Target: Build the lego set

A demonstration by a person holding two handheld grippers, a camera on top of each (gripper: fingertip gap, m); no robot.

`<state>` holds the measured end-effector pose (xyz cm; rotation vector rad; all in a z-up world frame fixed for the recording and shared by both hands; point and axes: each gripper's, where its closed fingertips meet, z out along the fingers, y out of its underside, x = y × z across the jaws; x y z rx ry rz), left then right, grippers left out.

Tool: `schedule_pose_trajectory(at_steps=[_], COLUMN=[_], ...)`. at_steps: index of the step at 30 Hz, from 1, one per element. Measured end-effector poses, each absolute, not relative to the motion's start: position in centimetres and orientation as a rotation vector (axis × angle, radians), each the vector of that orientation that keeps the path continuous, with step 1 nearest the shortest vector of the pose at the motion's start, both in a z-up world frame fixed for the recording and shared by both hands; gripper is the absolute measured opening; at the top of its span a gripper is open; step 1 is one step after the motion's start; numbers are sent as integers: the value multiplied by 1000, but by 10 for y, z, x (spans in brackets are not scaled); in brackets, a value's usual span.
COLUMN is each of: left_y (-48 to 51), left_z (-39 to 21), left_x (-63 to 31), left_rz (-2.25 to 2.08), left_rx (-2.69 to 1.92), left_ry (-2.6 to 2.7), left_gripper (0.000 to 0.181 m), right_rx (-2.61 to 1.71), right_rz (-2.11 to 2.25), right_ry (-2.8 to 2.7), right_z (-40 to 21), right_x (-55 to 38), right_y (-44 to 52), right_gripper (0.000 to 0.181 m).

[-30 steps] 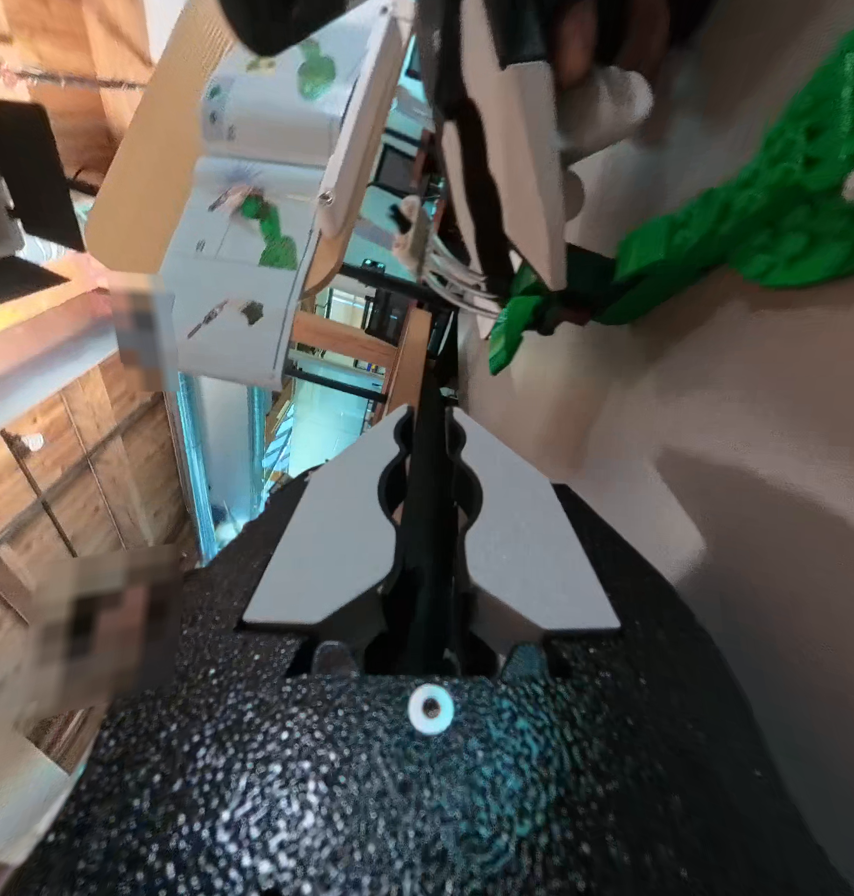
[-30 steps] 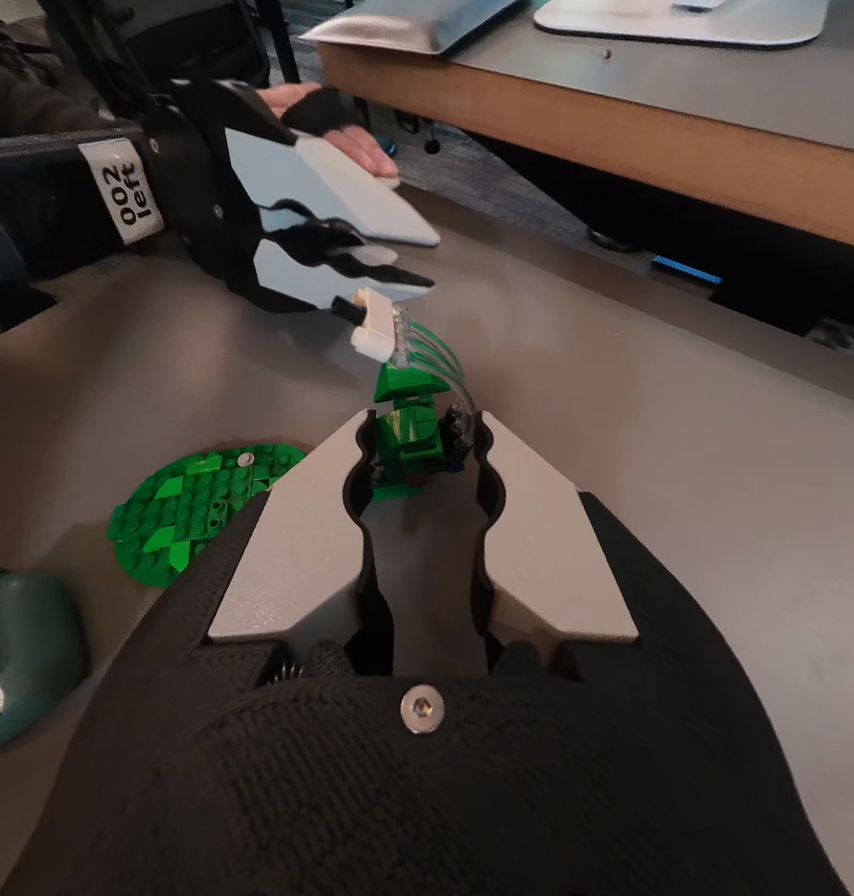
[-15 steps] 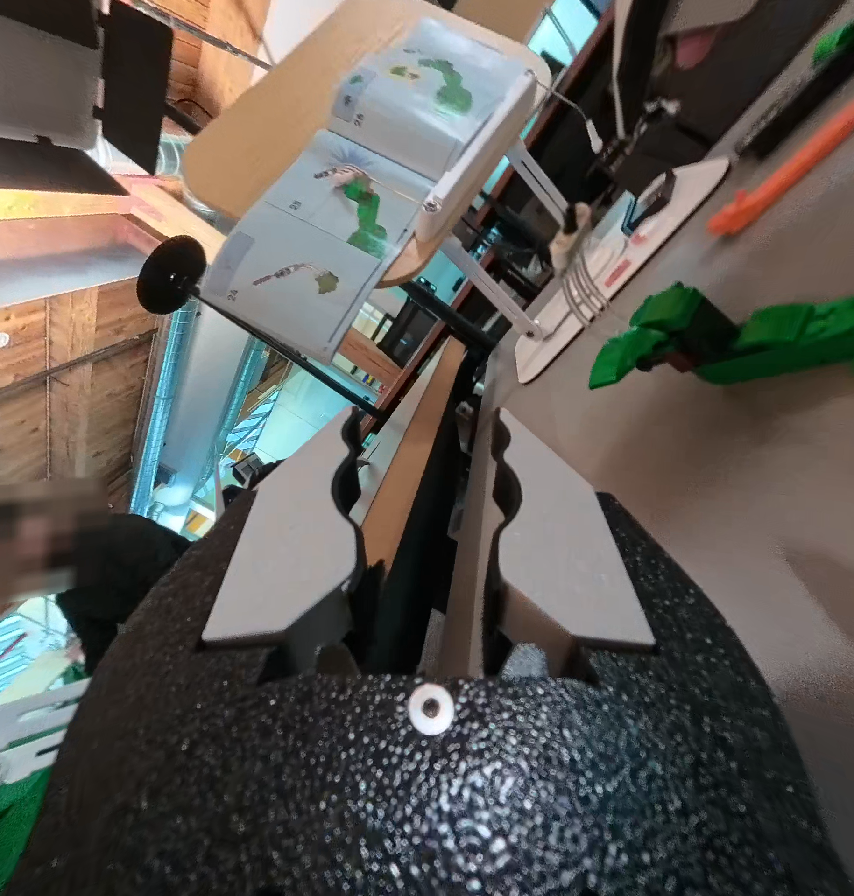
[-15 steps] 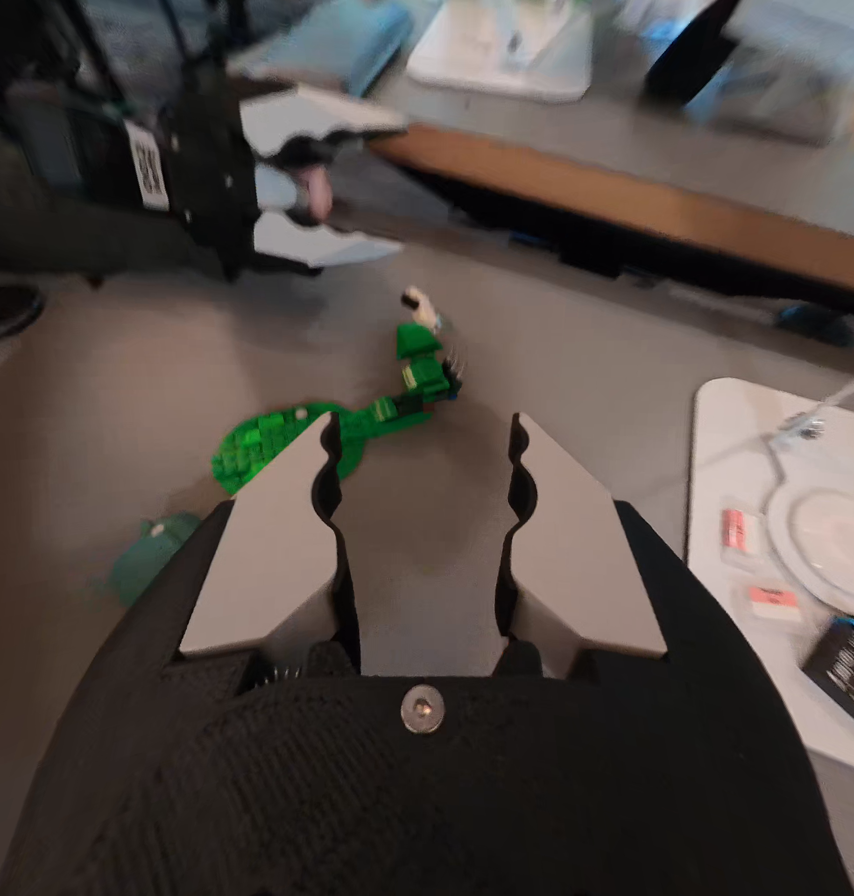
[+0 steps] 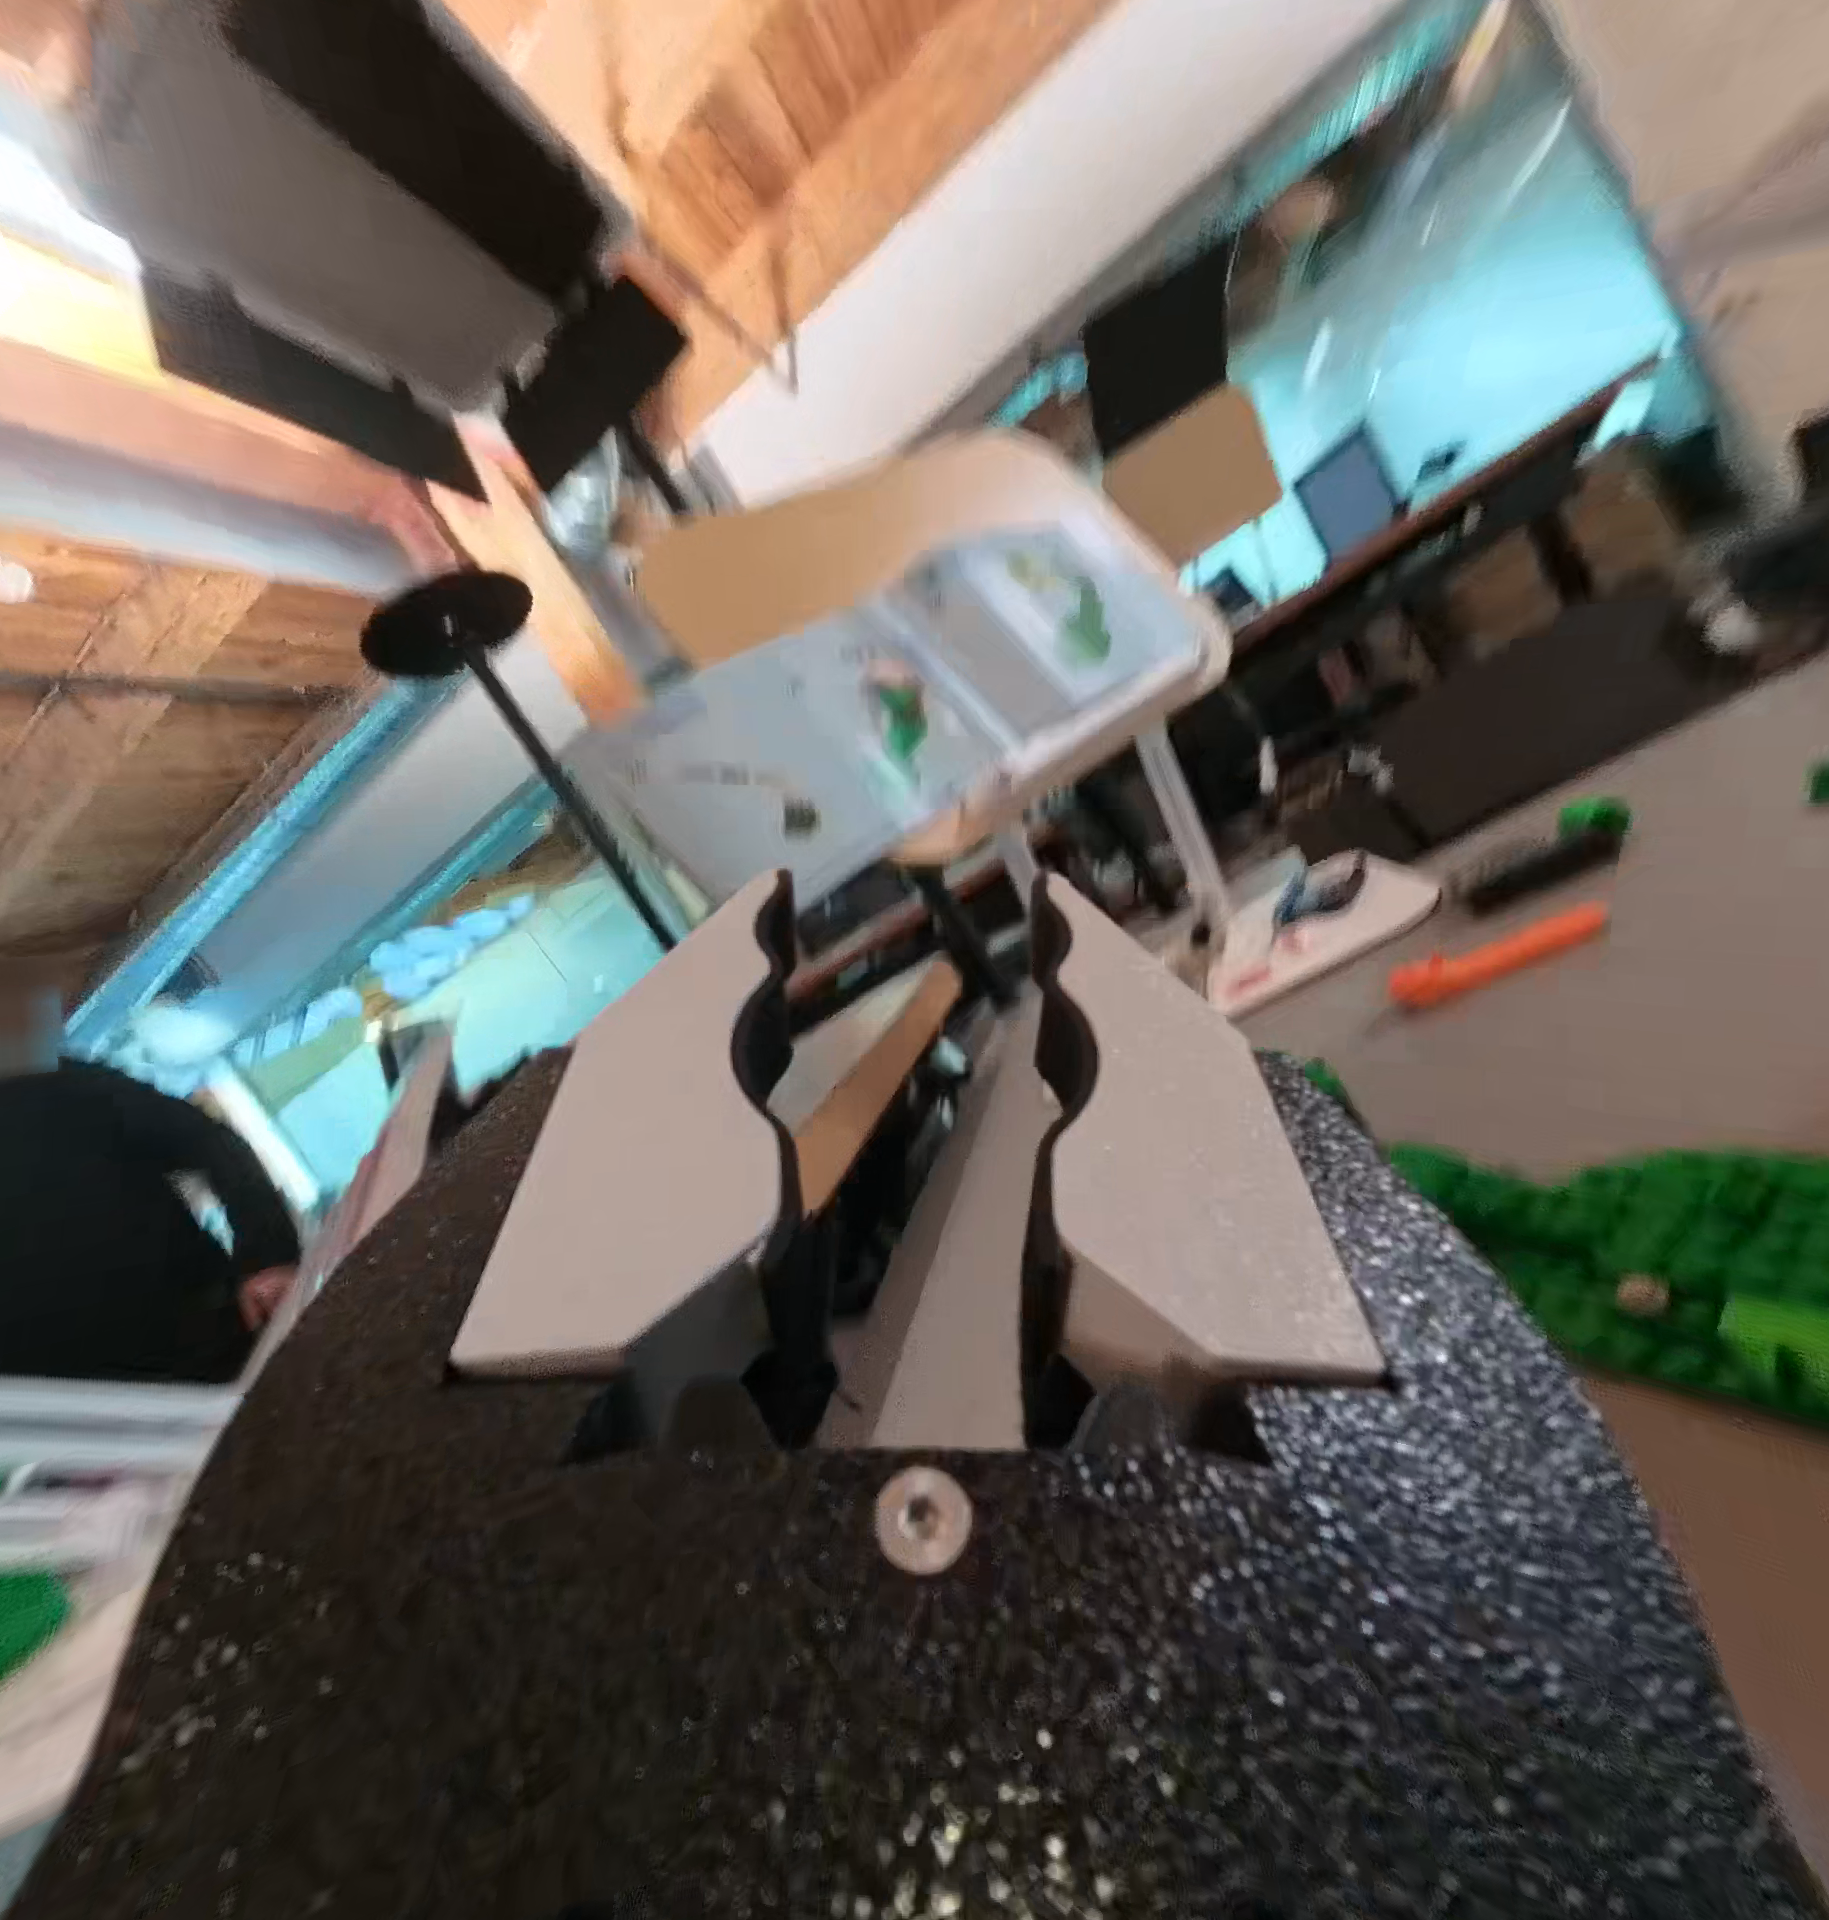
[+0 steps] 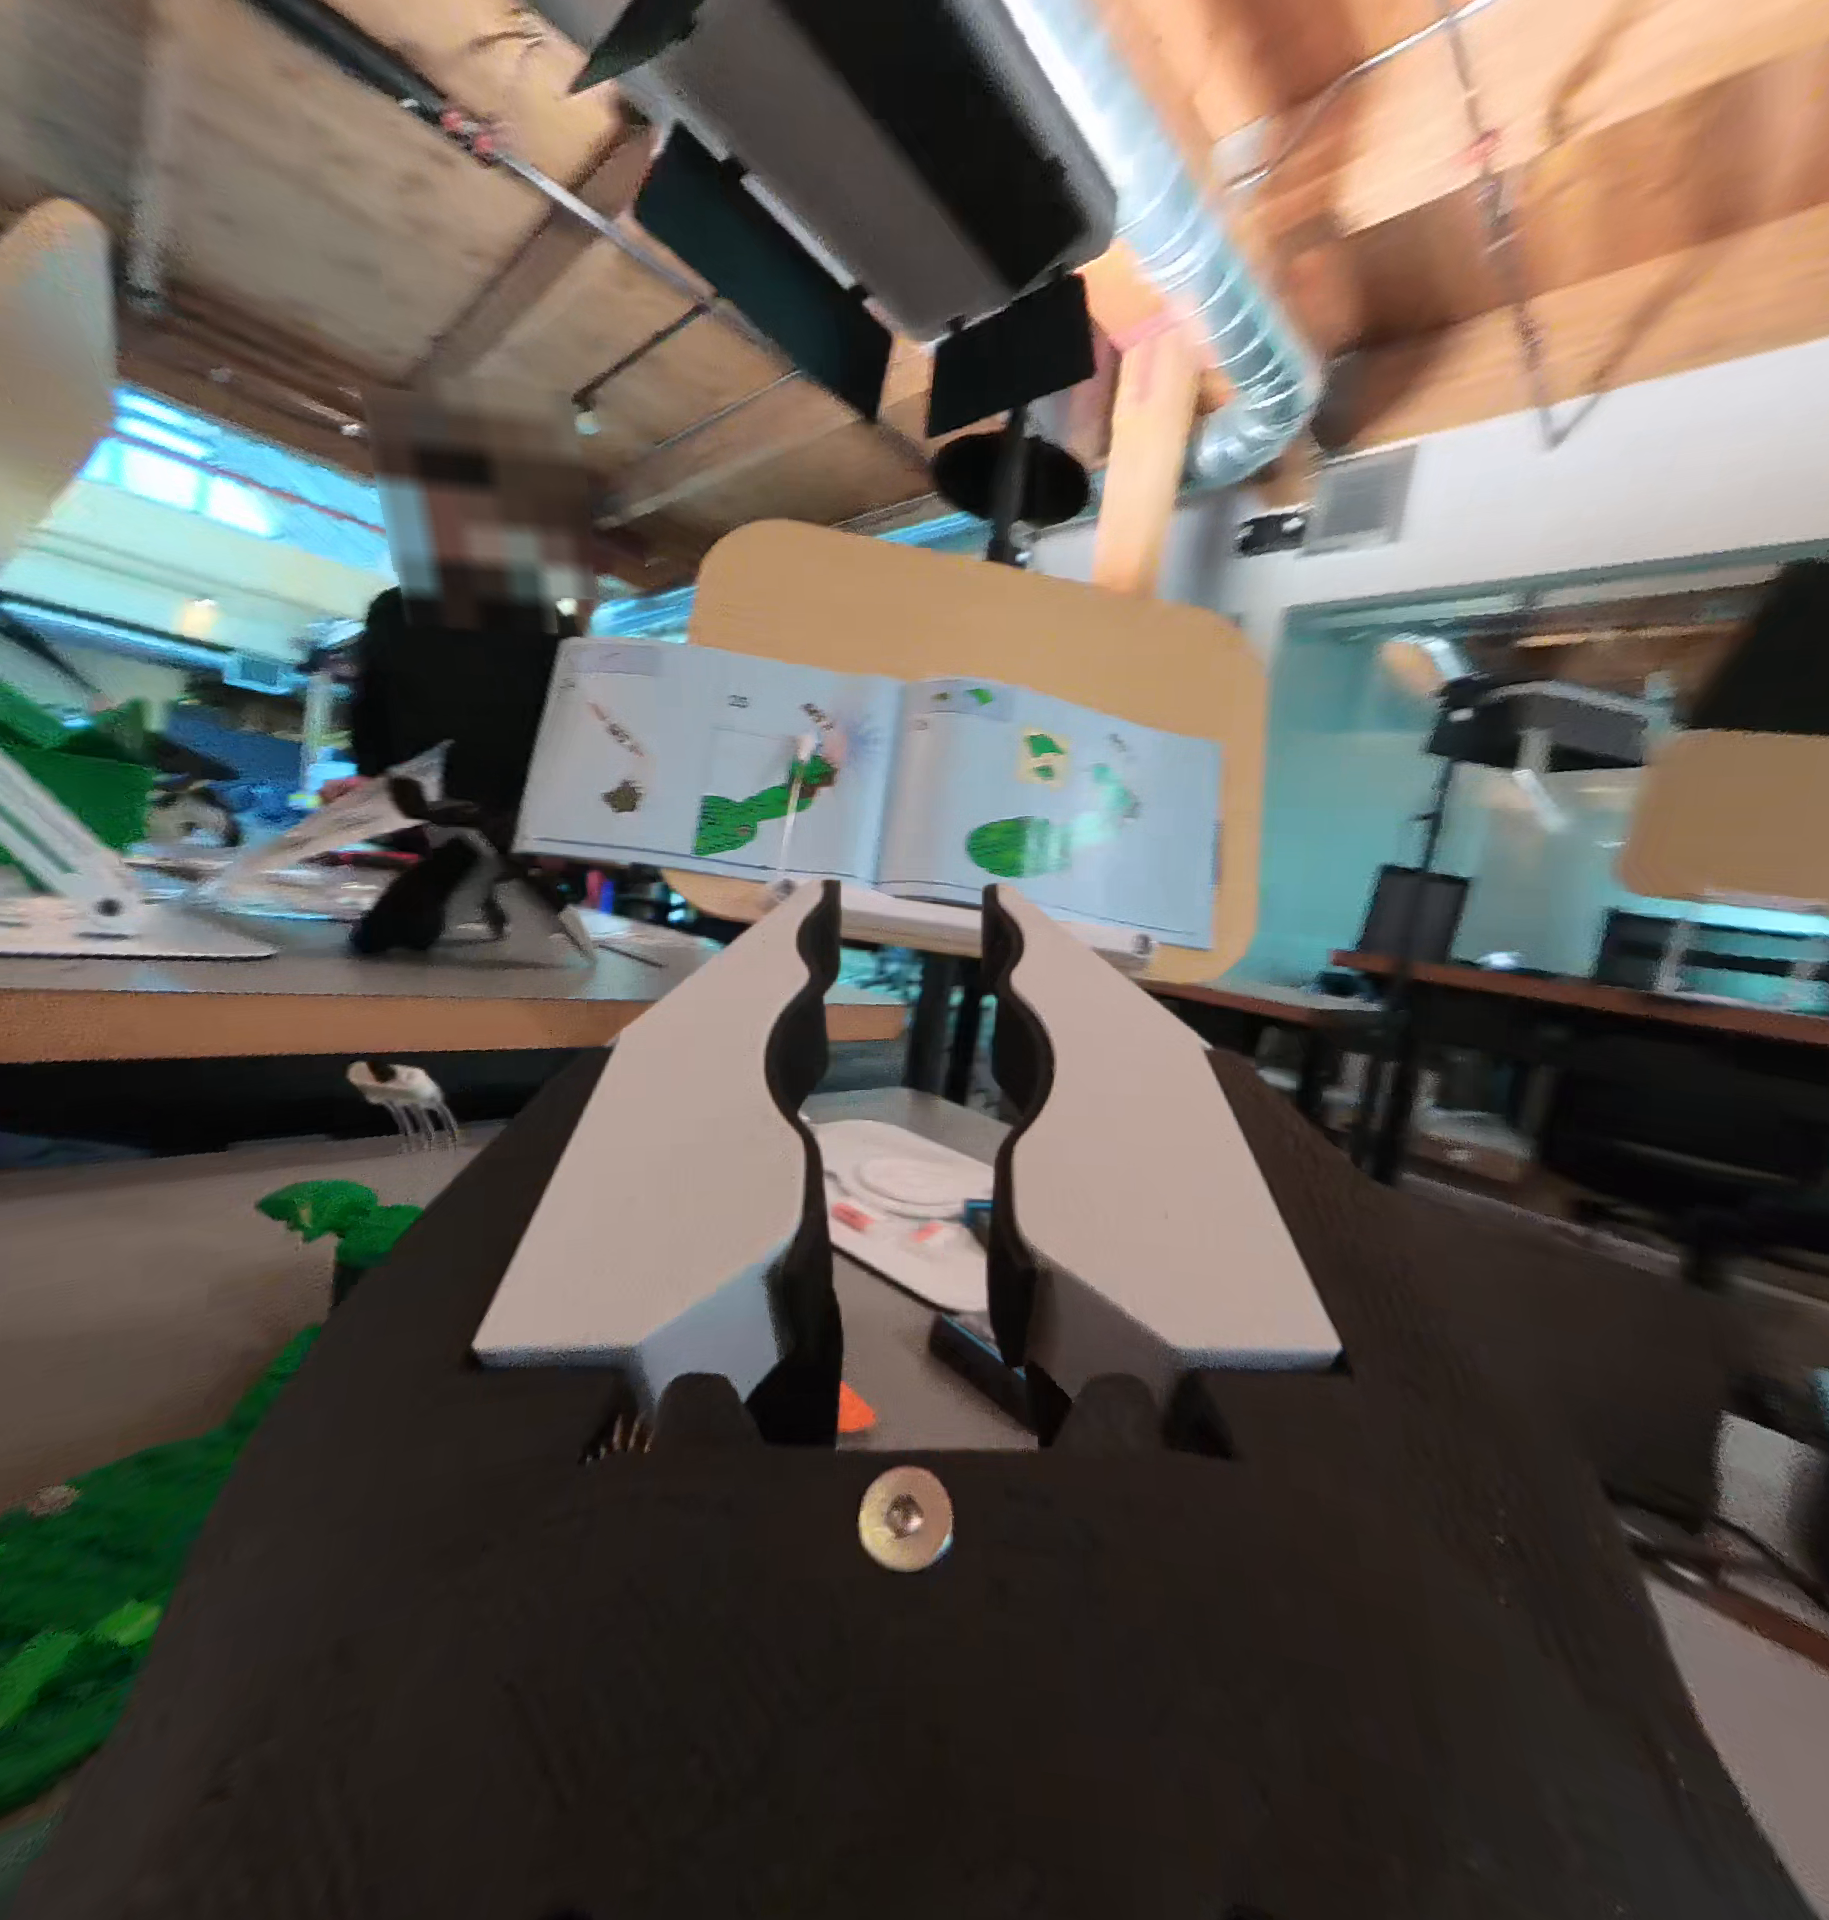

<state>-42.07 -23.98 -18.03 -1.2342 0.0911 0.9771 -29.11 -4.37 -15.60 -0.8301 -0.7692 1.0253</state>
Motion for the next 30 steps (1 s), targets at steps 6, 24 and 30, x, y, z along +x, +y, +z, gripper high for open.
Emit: schedule_pose_trajectory(at_steps=[6,24,30], left_y=[-237,-165,-151], left_z=[-32,-26,-62], left_x=[-395,-594,-616], left_rz=[967,482,470], left_rx=[-884,-1103,-1240], left_ry=[55,-397,-441], left_gripper=[33,59,64], right_rx=[-806,-789,-974], right_rz=[916,999,1065], right_ry=[-883,-1121,-1231], right_z=[-184,-133,-112], right_x=[-301,-418,-536], right_y=[-54,-66,-40], right_gripper=[22,37,34])
